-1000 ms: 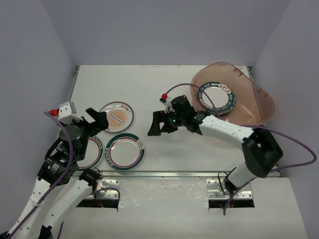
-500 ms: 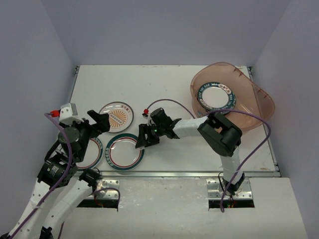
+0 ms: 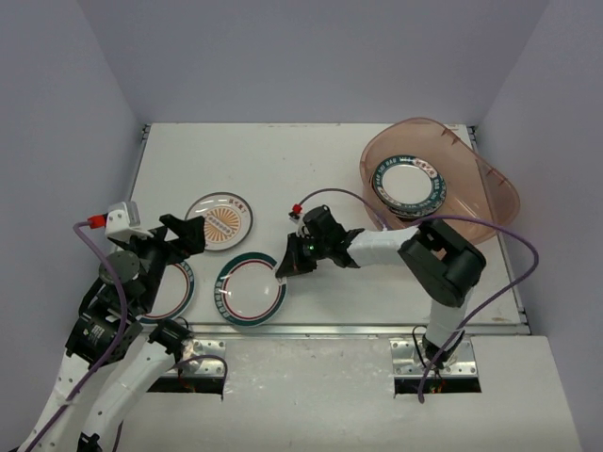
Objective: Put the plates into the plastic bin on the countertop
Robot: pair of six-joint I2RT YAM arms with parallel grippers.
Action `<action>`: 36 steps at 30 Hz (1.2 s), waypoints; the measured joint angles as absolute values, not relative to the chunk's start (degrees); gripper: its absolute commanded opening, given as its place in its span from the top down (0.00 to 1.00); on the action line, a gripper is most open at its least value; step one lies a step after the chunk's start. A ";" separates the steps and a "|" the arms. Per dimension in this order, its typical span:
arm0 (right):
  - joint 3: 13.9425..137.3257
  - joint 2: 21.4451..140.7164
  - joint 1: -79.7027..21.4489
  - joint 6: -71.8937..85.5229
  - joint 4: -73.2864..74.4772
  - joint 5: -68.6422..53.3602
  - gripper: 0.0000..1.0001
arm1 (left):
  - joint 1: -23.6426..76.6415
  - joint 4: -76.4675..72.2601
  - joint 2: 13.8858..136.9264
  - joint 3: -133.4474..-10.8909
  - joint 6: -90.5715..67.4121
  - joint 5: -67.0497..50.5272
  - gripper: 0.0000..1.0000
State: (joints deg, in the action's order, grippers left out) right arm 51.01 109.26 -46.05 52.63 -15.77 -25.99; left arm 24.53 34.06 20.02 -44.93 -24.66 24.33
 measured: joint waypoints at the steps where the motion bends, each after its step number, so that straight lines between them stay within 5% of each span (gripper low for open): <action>1: 50.42 106.36 -45.70 52.13 -13.85 -25.74 1.00 | 24.53 34.03 19.99 -44.91 -24.59 24.25 0.00; 9: 54.12 82.81 -31.84 47.94 -1.24 -27.19 1.00 | 24.53 34.02 19.64 -44.86 -24.45 23.94 0.00; 12: 53.76 75.66 -13.22 51.95 -0.51 -26.99 1.00 | 24.53 33.82 19.07 -44.74 -24.45 23.90 0.00; 16: 48.81 68.88 6.89 60.07 -0.21 -10.70 1.00 | 24.53 33.60 18.94 -44.45 -24.42 23.65 0.00; 21: 45.42 67.75 9.49 67.85 6.47 3.18 1.00 | 24.53 33.32 19.26 -44.45 -24.23 23.07 0.00; 30: 49.82 79.19 9.45 72.67 9.72 8.72 1.00 | 24.53 33.13 19.62 -44.45 -24.06 22.75 0.00; 32: 51.06 81.91 9.45 72.35 9.86 8.59 0.85 | 24.53 32.95 19.62 -44.37 -24.02 22.62 0.00; 34: 52.44 84.58 9.48 71.46 9.57 7.44 0.54 | 24.53 32.81 19.67 -44.24 -23.99 22.41 0.00; 36: 53.55 86.51 9.56 70.06 8.59 5.12 0.12 | 24.53 32.78 19.84 -44.23 -23.97 22.19 0.00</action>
